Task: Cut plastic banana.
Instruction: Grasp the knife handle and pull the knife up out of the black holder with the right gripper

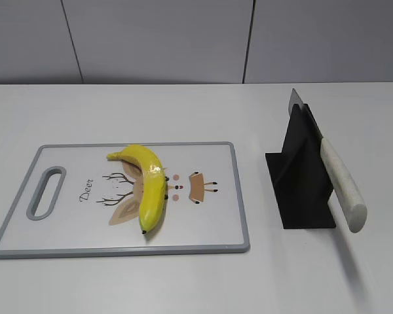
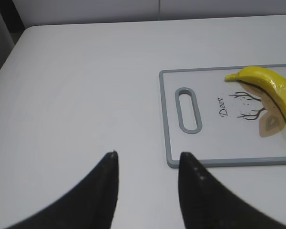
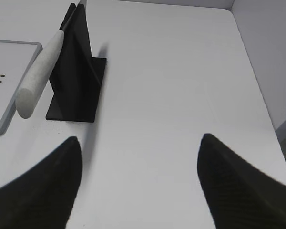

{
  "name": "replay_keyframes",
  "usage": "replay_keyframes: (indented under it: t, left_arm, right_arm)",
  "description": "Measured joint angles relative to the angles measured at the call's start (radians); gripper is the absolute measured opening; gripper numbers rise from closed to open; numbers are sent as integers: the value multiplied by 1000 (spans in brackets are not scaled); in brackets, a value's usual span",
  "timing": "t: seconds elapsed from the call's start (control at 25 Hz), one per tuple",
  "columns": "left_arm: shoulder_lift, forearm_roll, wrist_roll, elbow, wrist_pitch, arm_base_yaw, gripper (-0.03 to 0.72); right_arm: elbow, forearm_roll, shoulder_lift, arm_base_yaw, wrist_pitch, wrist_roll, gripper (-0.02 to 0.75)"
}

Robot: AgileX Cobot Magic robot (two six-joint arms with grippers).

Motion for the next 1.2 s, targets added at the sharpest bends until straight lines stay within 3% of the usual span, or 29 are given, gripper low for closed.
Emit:
replay_keyframes:
  t: [0.72, 1.2]
  left_arm:
    - [0, -1, 0, 0, 0, 0, 395]
    - [0, -1, 0, 0, 0, 0, 394]
  right_arm:
    - [-8, 22, 16, 0, 2, 8, 572]
    - [-246, 163, 475, 17, 58, 21, 572]
